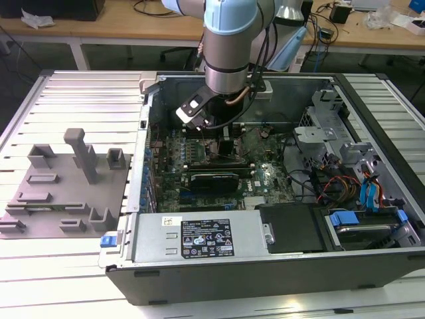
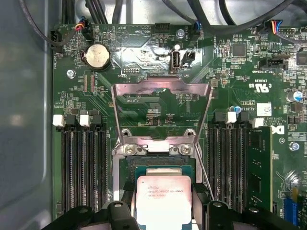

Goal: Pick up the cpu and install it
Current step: 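Place the cpu into insertion slot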

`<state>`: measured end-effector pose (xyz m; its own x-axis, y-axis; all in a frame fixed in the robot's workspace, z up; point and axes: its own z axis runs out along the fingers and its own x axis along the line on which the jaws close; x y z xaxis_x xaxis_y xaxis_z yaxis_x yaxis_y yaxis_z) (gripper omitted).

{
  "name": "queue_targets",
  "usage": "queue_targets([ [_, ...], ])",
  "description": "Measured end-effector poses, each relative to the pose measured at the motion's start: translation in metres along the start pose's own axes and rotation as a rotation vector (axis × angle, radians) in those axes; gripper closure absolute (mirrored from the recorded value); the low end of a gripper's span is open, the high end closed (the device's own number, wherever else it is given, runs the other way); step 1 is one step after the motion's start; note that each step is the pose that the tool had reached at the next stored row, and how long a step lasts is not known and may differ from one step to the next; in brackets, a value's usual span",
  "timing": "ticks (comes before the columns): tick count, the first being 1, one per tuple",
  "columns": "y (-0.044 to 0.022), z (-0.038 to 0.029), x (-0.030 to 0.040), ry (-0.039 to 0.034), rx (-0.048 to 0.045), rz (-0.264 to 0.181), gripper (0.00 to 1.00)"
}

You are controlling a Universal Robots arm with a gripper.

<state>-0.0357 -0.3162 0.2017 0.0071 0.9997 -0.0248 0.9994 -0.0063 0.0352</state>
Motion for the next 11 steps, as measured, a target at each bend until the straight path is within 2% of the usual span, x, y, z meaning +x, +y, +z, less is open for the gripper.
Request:
queue_targets([
  [4, 0.0007, 0.0014, 0.0025, 0.0, 0.0, 0.0, 0.45],
  [6, 0.0005, 0.0042, 0.0047, -0.0002, 0.0003, 0.0, 0.45],
  [11, 0.0007, 0.006, 0.0061, 0.0001, 0.0004, 0.0, 0.45],
])
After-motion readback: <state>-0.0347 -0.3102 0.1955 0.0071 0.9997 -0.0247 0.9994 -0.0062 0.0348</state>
